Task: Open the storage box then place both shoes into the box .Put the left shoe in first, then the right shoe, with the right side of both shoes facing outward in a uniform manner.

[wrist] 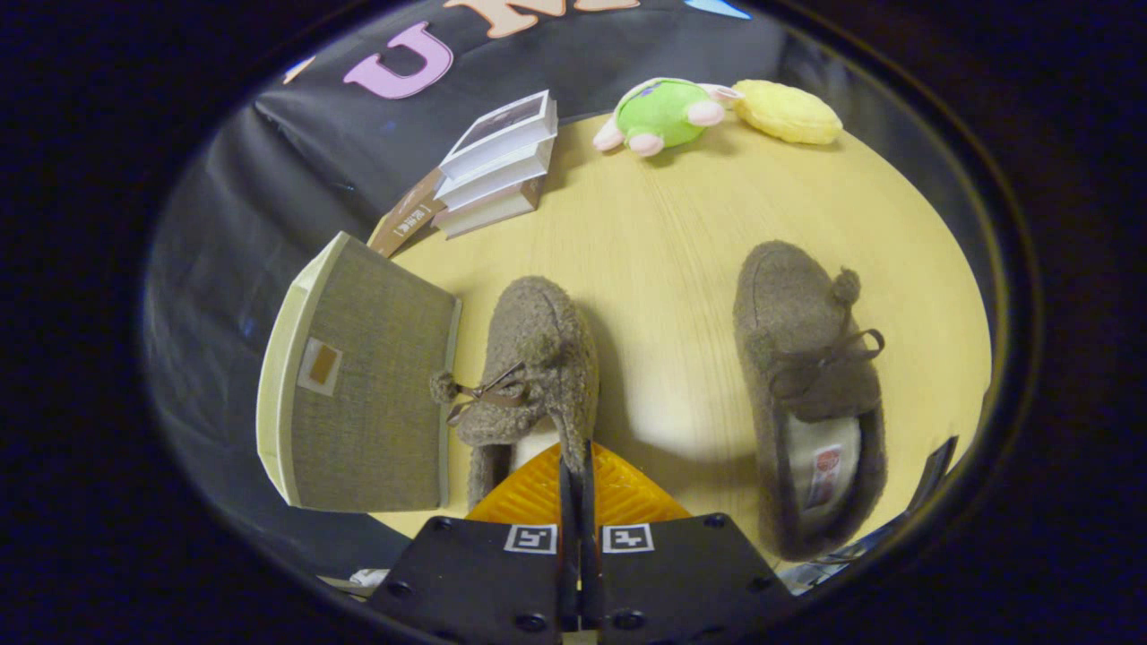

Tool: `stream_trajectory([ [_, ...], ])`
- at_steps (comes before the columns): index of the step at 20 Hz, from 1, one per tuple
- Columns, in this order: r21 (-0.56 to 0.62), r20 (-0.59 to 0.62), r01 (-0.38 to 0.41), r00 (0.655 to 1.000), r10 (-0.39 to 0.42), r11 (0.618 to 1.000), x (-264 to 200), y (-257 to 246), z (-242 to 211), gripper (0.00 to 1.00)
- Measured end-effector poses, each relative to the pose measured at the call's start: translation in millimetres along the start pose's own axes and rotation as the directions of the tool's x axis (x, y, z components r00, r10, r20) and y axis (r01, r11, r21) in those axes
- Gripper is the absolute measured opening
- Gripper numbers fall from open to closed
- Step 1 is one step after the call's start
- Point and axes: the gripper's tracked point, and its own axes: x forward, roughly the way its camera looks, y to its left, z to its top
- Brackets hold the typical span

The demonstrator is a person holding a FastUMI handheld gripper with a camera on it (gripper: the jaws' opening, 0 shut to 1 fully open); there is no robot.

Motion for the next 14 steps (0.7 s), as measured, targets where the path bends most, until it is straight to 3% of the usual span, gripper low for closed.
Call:
stream_trajectory([
  [5, 0.122, 0.040, -0.093, 0.995, 0.088, 0.988, -27.9, 35.2, 13.7, 0.05],
  [14, 0.130, 0.127, -0.198, 0.975, 0.181, 0.972, -80.9, 118.6, 50.8, 0.05],
])
